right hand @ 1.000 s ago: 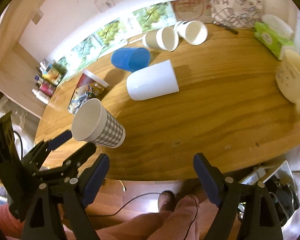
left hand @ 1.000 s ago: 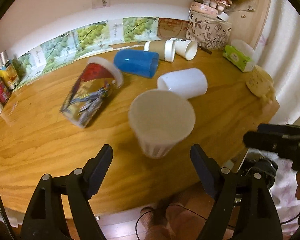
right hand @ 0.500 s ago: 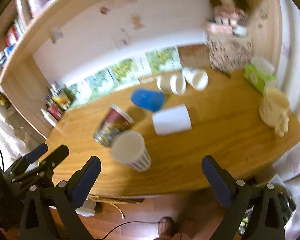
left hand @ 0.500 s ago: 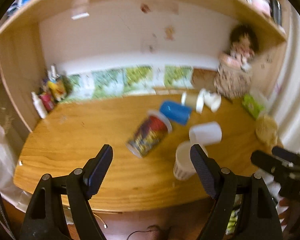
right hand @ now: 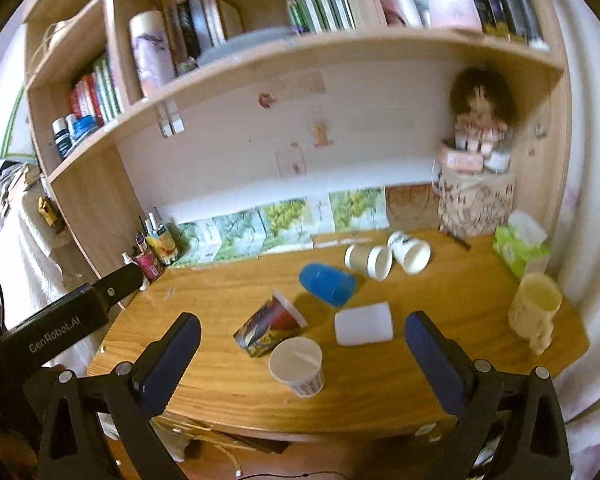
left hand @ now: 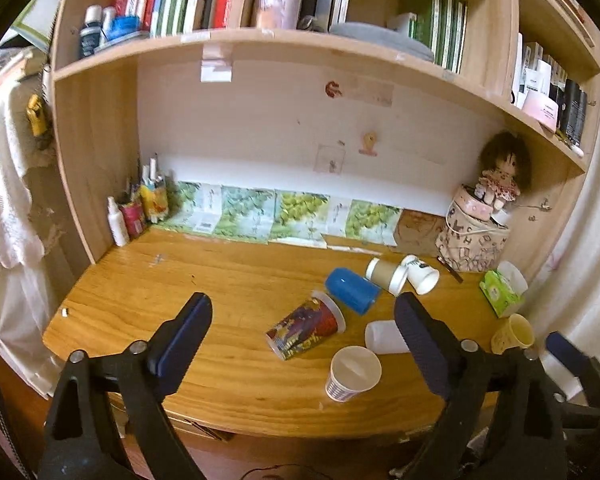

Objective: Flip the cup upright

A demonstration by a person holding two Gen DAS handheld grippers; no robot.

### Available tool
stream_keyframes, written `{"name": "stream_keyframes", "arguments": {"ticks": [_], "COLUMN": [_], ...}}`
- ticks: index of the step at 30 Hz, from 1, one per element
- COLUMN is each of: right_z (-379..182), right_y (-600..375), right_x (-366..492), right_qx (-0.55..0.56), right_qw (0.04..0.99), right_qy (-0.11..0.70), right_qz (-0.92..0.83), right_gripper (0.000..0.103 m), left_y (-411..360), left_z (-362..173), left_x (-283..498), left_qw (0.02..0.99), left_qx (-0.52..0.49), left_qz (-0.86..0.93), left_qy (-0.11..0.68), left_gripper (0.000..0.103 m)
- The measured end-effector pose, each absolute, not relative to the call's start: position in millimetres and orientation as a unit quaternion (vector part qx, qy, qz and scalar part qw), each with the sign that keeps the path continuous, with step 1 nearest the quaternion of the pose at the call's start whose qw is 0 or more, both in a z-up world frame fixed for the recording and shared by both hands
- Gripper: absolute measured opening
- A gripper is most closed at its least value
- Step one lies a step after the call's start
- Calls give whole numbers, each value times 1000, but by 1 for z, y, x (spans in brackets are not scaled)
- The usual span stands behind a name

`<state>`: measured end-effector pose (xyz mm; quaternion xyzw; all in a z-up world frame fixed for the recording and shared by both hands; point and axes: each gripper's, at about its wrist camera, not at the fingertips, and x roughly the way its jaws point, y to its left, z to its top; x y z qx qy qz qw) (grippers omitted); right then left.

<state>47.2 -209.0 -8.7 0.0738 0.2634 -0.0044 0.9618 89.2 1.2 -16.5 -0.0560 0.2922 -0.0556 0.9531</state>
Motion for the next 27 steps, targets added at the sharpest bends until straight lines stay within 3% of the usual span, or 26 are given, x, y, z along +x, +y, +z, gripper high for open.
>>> {"name": "stream_keyframes", "arguments": {"ticks": [1,13,27], "right_z": [-7,5,1], "right_y": [-209,-210,-210], "right_x": [44,22,14], "right_qx": [69,52,59], "right_qw": [964,978,976], "right_qy": [256,202,208], "right_qz": [-6,-13,-2], "right_gripper": [102,102,102], "left_y": [-1,-5,-16], "left_z": [-15,-4,-1], "left_x": [87,63,46], "left_qw": [954,973,978], "left_qx": [-54,-25,-2], "left_qz": [-56,-4,-10], "left_qy": [290,231,210], "left_gripper": [102,102,102]}}
